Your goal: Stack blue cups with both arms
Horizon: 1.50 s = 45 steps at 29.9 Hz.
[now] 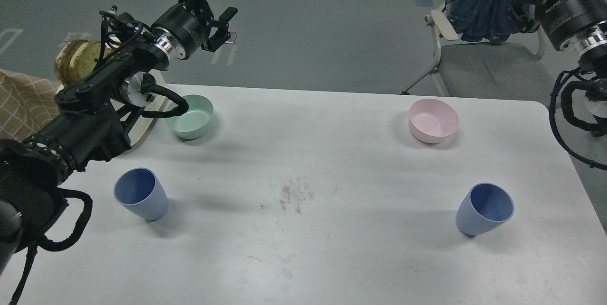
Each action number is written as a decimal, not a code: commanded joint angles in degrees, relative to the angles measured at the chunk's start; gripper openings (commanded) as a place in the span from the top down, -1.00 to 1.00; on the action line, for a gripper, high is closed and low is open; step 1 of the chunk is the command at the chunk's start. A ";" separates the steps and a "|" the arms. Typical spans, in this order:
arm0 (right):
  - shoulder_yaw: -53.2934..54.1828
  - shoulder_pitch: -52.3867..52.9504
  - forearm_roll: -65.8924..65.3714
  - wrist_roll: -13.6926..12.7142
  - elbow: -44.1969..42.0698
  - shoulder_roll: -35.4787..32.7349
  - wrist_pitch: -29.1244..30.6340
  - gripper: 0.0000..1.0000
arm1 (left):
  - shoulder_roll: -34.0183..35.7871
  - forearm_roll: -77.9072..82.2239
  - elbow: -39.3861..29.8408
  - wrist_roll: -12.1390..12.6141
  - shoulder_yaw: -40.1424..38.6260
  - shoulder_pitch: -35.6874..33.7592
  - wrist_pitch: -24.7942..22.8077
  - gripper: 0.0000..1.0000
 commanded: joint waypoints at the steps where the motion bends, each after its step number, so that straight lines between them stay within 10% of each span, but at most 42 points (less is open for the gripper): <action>1: 0.09 -0.49 -0.01 0.01 -0.50 0.37 0.40 -1.00 | -0.92 -0.30 -0.06 -0.28 -0.07 0.56 -0.09 -0.96; 22: -0.17 -5.24 -0.27 0.01 -0.50 0.99 2.03 -1.00 | -3.29 -0.21 0.29 0.33 0.81 1.70 0.88 -0.96; 31: -0.17 -5.15 -0.36 0.01 -0.41 2.04 2.03 -1.00 | -3.74 -0.39 0.03 -7.04 0.28 2.93 -3.68 -0.96; 45: -0.26 -4.80 -0.36 0.01 0.03 2.57 2.03 -1.00 | -3.91 -0.30 -0.06 -7.49 0.02 2.93 -4.09 -0.96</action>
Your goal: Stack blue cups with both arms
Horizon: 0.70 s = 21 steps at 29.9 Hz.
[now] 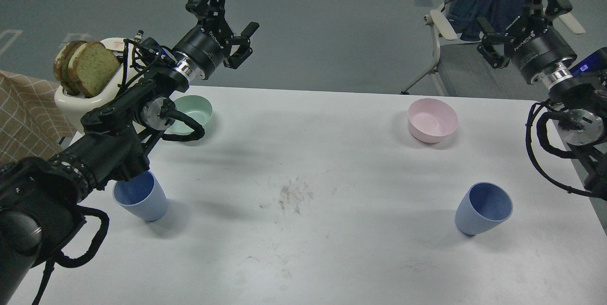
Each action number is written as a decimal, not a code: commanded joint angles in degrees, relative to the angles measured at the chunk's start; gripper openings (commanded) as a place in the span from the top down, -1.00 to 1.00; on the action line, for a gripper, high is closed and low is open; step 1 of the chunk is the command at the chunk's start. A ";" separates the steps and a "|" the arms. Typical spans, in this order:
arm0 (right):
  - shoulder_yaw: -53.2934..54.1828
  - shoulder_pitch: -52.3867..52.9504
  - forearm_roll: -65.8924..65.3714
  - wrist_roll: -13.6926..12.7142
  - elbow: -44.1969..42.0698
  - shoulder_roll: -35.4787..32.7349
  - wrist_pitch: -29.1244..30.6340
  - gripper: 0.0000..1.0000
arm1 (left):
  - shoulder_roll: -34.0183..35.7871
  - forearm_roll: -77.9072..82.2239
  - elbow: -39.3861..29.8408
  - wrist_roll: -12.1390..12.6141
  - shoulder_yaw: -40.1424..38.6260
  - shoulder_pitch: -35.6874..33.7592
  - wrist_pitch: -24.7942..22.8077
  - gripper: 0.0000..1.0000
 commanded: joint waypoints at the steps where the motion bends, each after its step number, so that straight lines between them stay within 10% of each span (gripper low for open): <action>1: -0.18 0.11 0.00 -0.02 0.07 0.01 0.00 -1.00 | -0.23 0.14 0.00 -0.03 0.17 -0.03 0.00 -0.96; 21: -0.27 0.55 0.00 -0.02 0.07 0.53 0.00 -1.00 | -0.32 0.58 -1.23 0.23 0.35 -0.30 0.00 -0.96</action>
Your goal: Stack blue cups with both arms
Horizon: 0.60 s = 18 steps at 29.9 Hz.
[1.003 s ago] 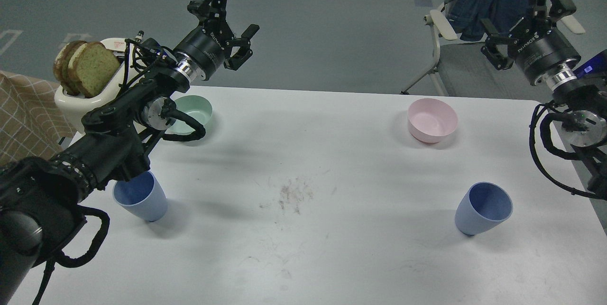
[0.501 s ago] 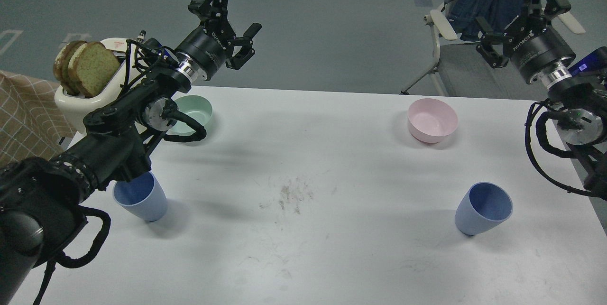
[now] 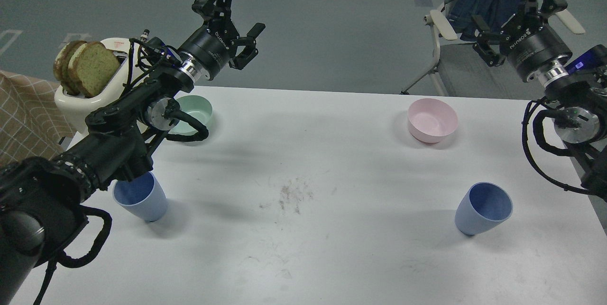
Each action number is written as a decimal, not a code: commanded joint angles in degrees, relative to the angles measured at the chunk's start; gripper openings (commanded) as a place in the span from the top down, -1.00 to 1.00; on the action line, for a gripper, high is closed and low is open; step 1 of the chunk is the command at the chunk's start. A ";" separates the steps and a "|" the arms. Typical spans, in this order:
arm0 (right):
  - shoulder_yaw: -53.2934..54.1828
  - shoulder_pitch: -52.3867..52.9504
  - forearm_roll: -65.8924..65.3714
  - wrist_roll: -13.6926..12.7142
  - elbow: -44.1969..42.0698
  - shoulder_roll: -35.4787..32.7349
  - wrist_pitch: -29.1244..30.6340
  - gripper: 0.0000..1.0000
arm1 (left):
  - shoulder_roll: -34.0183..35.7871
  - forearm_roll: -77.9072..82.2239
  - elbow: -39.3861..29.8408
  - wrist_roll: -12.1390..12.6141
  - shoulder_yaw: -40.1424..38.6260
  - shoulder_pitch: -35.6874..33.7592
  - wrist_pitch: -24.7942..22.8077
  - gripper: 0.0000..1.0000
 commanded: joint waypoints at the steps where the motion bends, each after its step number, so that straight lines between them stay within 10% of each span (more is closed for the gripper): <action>1: 0.00 0.00 0.00 0.01 0.00 0.00 0.00 -1.00 | 0.14 0.07 -0.05 0.00 0.01 -0.09 0.00 -0.96; 18: 0.00 0.35 0.00 0.01 0.00 -0.08 0.00 -1.00 | 6.01 7.78 -8.21 0.00 0.54 -0.53 0.00 -0.95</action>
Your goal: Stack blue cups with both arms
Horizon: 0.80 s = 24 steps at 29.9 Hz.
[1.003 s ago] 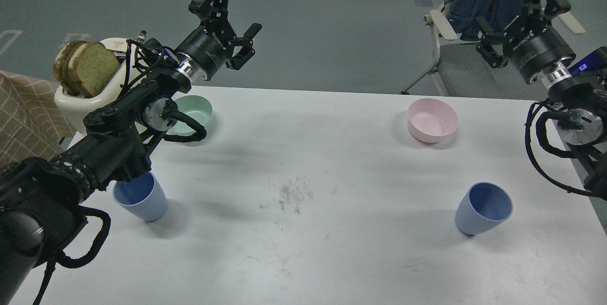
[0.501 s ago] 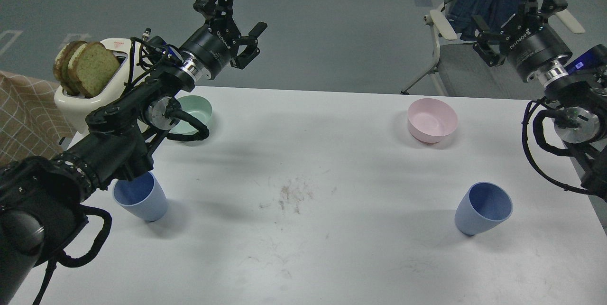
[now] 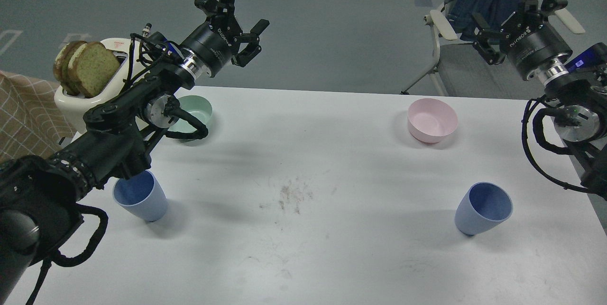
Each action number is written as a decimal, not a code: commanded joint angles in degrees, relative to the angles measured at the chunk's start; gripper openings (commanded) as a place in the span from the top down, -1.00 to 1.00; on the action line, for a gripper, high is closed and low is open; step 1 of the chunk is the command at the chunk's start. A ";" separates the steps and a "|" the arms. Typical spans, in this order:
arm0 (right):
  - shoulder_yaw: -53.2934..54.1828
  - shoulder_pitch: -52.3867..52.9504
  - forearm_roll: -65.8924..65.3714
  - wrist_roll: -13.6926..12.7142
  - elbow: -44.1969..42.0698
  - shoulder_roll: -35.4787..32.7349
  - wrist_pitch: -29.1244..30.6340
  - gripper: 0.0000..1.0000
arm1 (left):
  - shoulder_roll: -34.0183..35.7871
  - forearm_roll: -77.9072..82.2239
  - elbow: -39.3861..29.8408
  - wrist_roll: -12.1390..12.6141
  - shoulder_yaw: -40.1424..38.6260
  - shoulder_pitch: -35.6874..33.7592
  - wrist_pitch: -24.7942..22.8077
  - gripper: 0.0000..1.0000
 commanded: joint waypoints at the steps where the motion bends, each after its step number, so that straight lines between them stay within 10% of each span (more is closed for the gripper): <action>1: 0.00 -0.06 -0.09 0.01 0.00 -0.19 0.00 -1.00 | 6.22 9.99 -7.58 0.00 0.00 -0.32 0.01 -0.95; 15: -0.09 -0.33 -0.96 0.01 -0.17 -0.19 0.00 -1.00 | 48.66 58.78 -51.97 -2.87 0.44 4.15 0.01 -0.95; 24: -0.09 -0.33 -1.40 0.01 0.09 -0.10 0.00 -1.00 | 63.90 73.76 -57.63 -2.87 10.35 9.61 2.33 -0.95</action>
